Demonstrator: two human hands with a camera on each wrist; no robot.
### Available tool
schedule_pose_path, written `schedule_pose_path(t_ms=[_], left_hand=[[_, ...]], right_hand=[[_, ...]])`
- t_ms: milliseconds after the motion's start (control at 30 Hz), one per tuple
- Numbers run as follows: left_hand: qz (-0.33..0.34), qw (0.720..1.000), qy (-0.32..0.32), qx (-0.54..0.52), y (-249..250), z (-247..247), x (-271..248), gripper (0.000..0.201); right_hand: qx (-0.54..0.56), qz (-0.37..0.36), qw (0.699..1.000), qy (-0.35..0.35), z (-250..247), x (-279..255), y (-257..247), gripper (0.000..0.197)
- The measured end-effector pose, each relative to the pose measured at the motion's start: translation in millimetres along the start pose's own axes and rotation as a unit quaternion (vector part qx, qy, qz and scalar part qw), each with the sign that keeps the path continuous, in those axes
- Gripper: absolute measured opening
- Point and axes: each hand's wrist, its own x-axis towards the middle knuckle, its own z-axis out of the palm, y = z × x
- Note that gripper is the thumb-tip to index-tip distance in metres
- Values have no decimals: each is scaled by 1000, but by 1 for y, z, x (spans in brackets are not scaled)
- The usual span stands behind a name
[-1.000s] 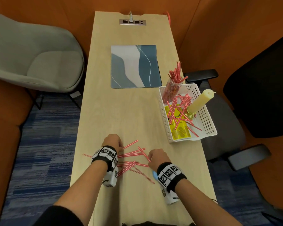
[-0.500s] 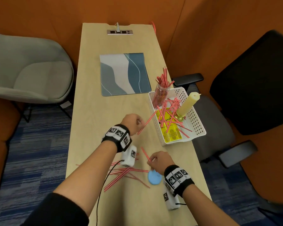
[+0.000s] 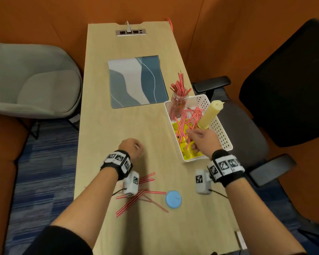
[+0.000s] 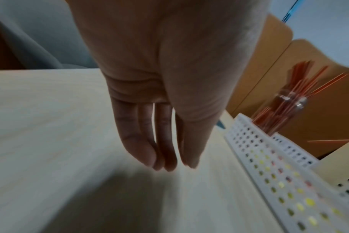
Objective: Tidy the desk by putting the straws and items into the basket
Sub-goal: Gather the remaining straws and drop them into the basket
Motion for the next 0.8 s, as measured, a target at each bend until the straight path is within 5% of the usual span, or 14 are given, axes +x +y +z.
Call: schedule_pose_path(t_ms=[133, 367, 633, 800], left_hand=[[-14, 994, -68, 79, -59, 6, -30, 4], [0, 992, -86, 90, -91, 25, -60, 21], [25, 986, -81, 145, -90, 21, -57, 4], [45, 984, -69, 156, -88, 12, -53, 11]], right_hand=[[-12, 9, 1000, 10, 14, 9, -7, 21], [-212, -12, 947, -242, 114, -35, 52, 8], [-402, -35, 889, -216, 160, -50, 85, 6], [-454, -63, 867, -197, 162, -53, 86, 15]])
